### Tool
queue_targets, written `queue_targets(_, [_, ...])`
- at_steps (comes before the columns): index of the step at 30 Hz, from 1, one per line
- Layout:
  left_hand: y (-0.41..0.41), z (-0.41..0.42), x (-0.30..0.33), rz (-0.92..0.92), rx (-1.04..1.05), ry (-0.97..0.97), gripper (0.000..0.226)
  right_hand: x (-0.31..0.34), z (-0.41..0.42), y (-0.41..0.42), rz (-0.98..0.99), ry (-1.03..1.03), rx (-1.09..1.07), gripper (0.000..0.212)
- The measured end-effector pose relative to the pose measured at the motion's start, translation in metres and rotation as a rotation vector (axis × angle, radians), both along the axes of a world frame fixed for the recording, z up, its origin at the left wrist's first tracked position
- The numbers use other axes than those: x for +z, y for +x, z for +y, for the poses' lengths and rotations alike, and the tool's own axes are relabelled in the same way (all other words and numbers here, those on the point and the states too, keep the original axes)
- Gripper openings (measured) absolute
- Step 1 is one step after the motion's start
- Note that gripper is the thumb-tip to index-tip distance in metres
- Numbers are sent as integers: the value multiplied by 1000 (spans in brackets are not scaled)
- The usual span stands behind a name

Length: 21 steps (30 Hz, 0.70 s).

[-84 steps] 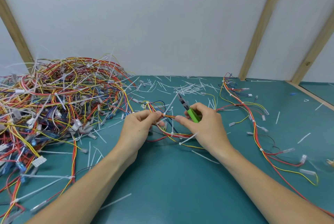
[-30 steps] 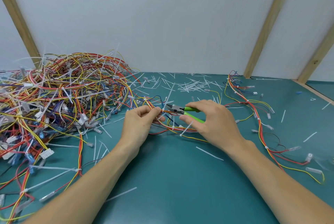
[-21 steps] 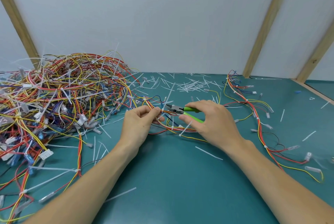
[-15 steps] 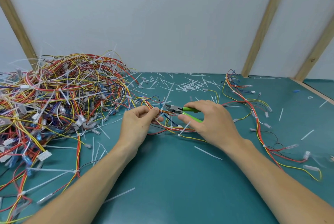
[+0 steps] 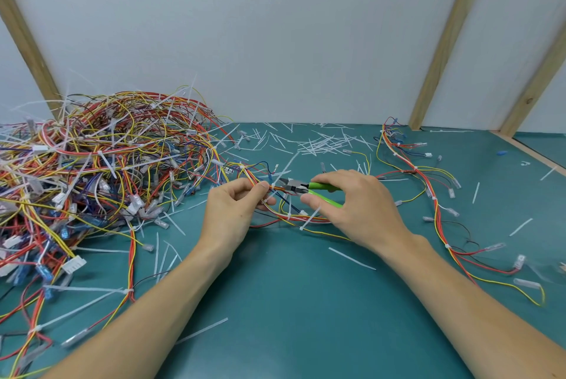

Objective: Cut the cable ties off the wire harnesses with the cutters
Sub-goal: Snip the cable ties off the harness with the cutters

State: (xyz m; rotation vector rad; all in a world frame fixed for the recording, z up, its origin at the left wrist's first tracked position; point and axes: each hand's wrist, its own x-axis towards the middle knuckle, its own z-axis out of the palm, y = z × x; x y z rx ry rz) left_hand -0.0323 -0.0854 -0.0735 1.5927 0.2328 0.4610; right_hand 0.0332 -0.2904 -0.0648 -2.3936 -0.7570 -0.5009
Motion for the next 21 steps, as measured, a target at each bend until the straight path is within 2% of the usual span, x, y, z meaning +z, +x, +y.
queue_targets(3, [0, -1, 0, -1, -2, 7, 31, 2, 1, -1, -3, 3, 6, 47])
queue_targets(7, [1, 0, -1, -2, 7, -12, 27, 2, 0, -2, -7, 4, 11, 38])
queue_targets(21, [1, -3, -1, -24, -26, 51, 31, 5, 1, -5, -3, 14, 43, 36])
